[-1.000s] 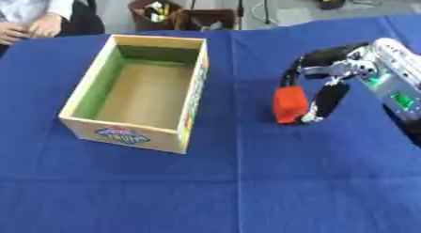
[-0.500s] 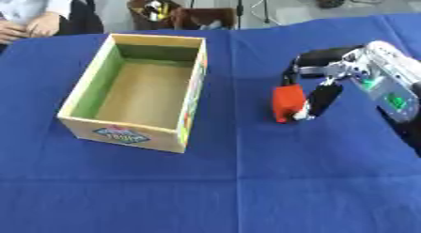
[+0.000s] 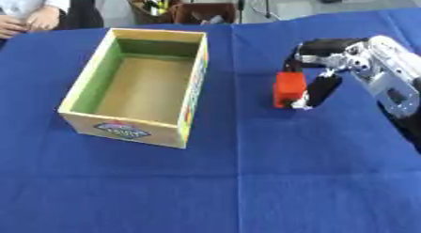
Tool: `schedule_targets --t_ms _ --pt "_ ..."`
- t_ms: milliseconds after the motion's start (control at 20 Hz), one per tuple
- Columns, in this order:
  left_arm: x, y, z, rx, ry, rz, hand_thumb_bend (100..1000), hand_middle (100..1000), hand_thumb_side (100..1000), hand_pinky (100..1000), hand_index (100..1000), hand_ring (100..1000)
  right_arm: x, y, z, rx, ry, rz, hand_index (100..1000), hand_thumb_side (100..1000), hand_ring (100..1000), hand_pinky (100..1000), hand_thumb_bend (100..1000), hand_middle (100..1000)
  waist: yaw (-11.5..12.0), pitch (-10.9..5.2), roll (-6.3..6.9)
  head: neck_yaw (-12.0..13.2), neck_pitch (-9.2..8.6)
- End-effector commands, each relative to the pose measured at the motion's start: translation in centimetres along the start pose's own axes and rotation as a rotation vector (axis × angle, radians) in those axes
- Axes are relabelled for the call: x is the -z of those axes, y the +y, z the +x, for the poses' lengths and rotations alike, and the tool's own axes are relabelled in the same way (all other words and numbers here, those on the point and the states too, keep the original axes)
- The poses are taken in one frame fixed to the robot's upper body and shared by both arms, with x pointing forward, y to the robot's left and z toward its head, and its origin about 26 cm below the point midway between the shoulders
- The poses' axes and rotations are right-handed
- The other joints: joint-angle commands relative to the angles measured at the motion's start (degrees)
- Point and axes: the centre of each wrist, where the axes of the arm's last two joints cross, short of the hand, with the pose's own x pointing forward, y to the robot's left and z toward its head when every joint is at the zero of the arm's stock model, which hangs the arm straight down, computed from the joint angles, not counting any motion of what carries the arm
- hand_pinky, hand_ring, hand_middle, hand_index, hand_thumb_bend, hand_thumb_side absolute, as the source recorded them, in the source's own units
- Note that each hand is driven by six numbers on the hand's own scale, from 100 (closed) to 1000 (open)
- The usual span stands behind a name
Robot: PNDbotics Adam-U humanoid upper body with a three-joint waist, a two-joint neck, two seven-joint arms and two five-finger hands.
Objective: Pick up objects on the table and place them in the box.
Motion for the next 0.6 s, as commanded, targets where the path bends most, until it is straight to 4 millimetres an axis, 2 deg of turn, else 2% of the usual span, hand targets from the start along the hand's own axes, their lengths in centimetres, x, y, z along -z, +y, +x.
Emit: schedule_targets --t_ms 50,350,600 --pt "0.6 0.1 0.5 0.009 -0.025 -0.009 338 570 875 482 741 635 -1.4 -2.3 0.5 0.018 -0.004 -0.109 425 410 704 720 100 389 0.05 -1.51 -0.26 0.46 0.62" --pt "0.6 0.2 0.6 0.009 -0.022 -0.009 336 570 875 483 742 633 -2.9 -5.3 2.6 0.03 -0.034 -0.249 391 436 688 708 100 362 0.05 -1.97 -0.5 1.41 0.39" --pt "0.6 0.2 0.6 0.01 -0.021 -0.009 335 570 875 484 742 633 -3.2 -7.7 4.9 0.013 -0.082 -0.328 384 449 682 706 100 353 0.19 -2.3 -0.69 1.47 0.27"
